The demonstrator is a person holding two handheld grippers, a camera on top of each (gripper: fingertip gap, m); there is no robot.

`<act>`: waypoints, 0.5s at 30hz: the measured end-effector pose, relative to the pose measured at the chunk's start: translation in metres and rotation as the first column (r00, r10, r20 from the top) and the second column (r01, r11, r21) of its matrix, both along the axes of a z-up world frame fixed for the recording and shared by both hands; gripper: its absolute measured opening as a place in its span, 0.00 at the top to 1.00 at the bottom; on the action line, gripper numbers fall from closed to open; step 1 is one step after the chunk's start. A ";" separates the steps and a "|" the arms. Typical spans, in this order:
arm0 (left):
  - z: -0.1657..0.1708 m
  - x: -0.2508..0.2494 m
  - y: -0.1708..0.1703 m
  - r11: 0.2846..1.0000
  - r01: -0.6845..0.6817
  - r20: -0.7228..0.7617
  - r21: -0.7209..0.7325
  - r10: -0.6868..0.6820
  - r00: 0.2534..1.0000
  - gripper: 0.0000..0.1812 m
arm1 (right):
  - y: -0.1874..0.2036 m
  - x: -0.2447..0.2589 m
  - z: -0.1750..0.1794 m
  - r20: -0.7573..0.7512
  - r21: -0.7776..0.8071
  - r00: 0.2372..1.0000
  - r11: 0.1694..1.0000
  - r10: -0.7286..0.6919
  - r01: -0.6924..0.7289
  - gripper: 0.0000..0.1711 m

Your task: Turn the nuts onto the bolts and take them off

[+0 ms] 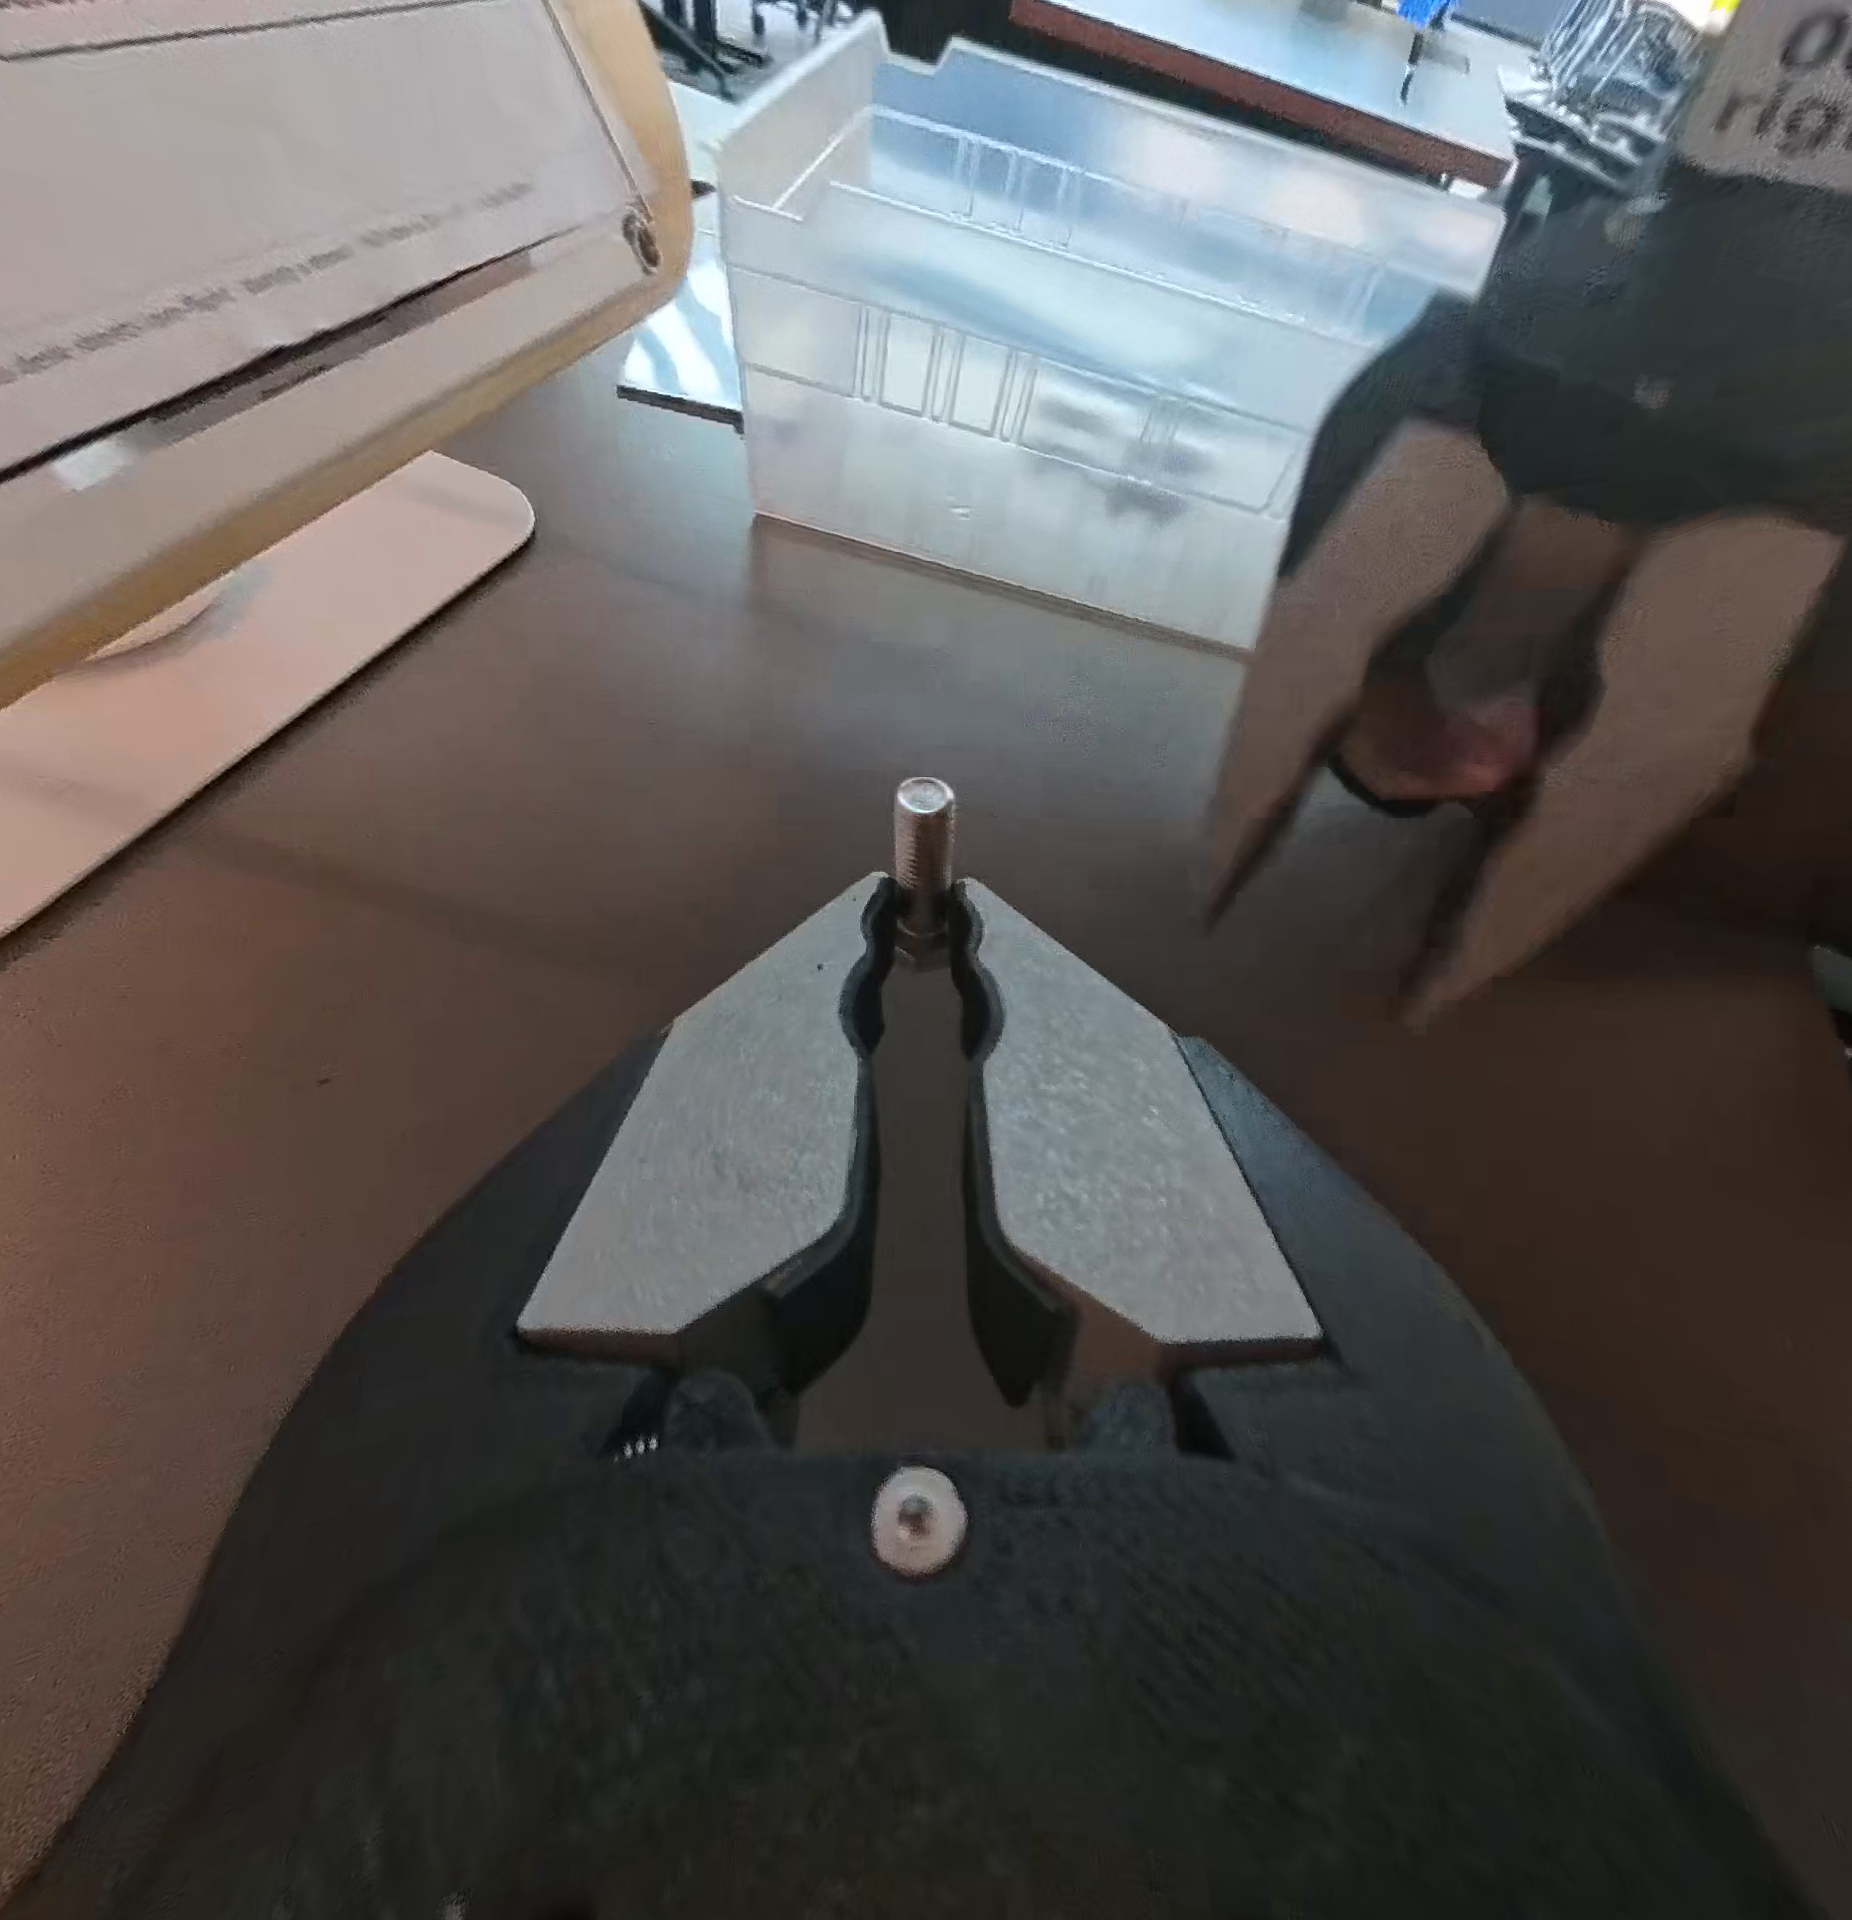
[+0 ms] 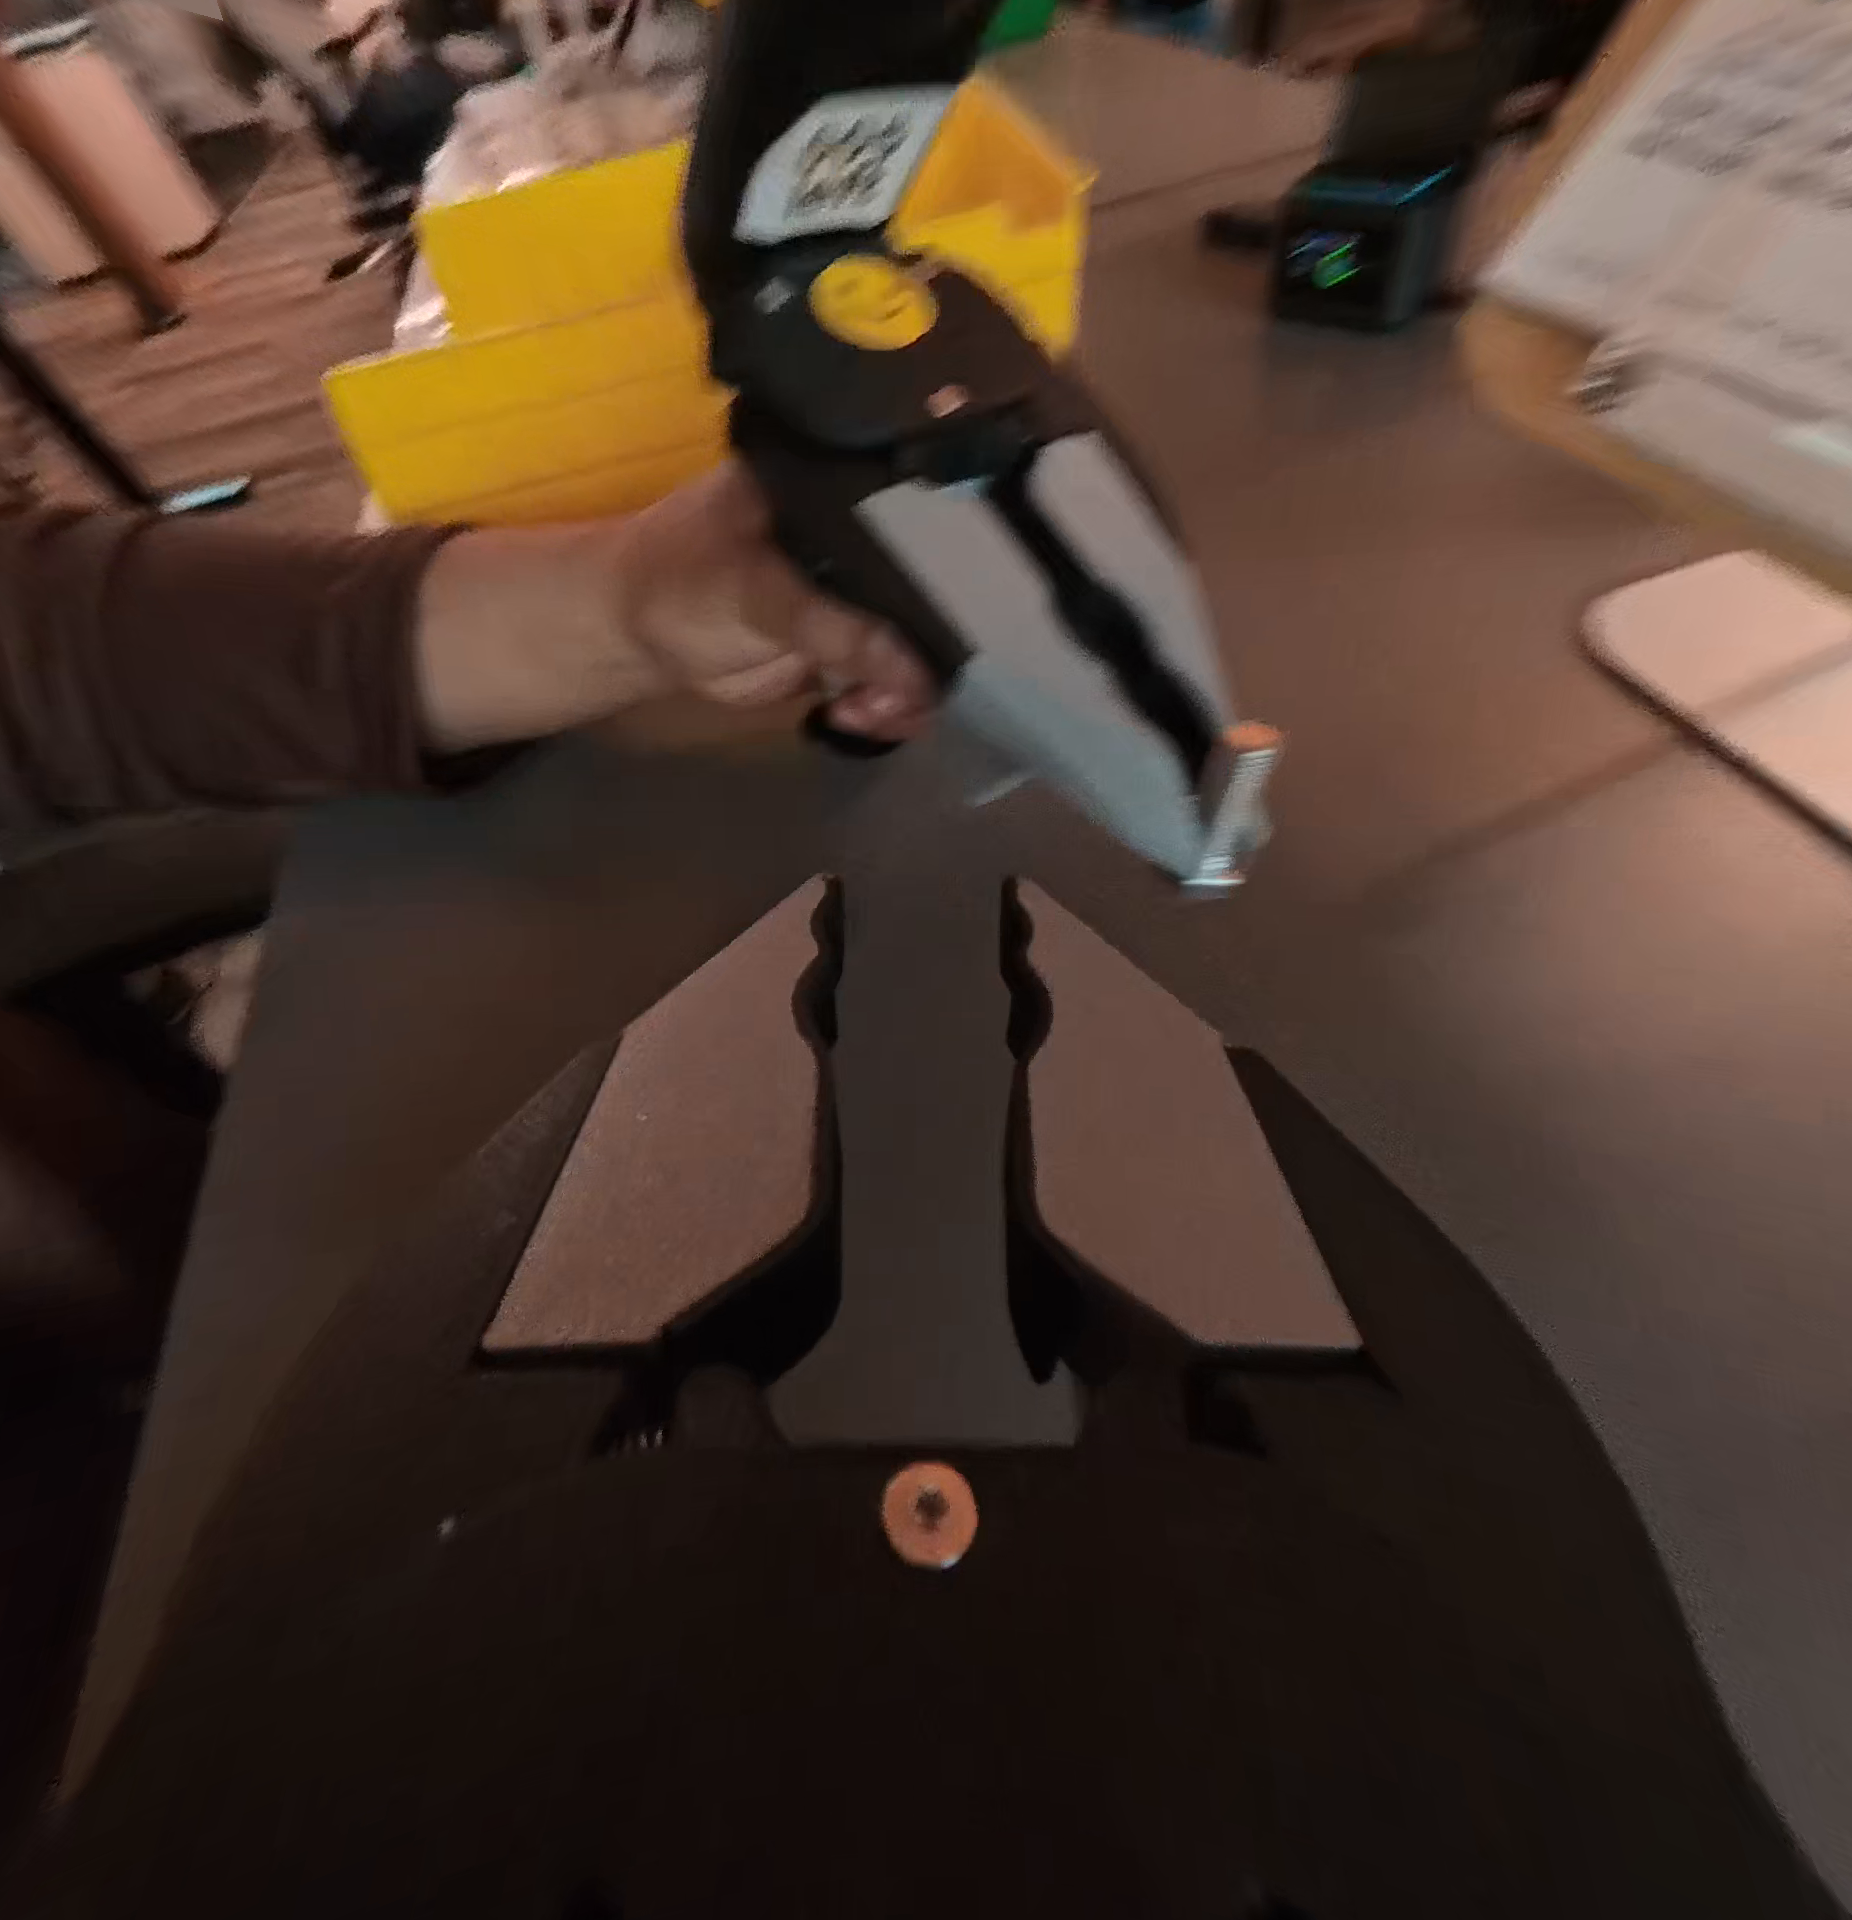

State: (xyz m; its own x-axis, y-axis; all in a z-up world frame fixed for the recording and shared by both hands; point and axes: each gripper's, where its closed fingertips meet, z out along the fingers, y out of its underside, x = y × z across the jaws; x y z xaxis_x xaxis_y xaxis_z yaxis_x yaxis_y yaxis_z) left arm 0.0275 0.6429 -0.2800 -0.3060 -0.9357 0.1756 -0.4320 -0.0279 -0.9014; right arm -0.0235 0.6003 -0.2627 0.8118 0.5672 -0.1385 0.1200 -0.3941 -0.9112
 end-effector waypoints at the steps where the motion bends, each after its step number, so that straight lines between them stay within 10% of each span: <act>1: 0.002 -0.001 0.001 1.000 0.009 0.013 0.004 -0.009 1.000 0.96 | -0.003 -0.014 -0.007 0.004 -0.034 0.999 0.998 0.053 -0.053 0.83; 15: 0.003 0.002 0.014 0.997 -0.070 0.053 0.031 0.068 0.996 0.96 | 0.000 -0.057 -0.063 0.220 -0.216 0.972 0.976 0.081 -0.033 0.87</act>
